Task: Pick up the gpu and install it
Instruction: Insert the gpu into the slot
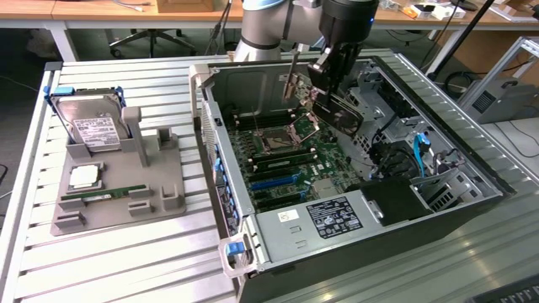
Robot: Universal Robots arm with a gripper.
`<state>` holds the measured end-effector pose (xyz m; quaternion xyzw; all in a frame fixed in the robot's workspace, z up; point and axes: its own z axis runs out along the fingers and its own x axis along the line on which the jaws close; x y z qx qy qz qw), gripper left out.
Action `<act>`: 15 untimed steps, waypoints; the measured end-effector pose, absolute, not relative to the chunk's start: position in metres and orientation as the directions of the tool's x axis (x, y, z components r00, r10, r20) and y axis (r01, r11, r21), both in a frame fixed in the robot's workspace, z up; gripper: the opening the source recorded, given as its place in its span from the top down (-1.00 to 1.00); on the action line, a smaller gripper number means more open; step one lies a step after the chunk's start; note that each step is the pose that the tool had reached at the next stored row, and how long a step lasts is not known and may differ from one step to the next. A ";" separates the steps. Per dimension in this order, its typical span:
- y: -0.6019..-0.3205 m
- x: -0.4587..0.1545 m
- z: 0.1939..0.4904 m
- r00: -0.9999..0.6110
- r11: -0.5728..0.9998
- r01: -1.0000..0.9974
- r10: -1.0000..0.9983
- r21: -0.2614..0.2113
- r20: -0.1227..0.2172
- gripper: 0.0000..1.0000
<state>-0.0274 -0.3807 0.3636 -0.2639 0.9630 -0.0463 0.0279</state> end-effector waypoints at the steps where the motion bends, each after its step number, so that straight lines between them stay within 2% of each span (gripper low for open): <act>1: -0.381 -0.027 0.364 -0.855 0.852 -0.513 -0.519 -0.104 -0.029 0.47; 15: -0.381 -0.028 0.363 -0.810 0.808 -0.580 -0.585 -0.105 -0.028 0.47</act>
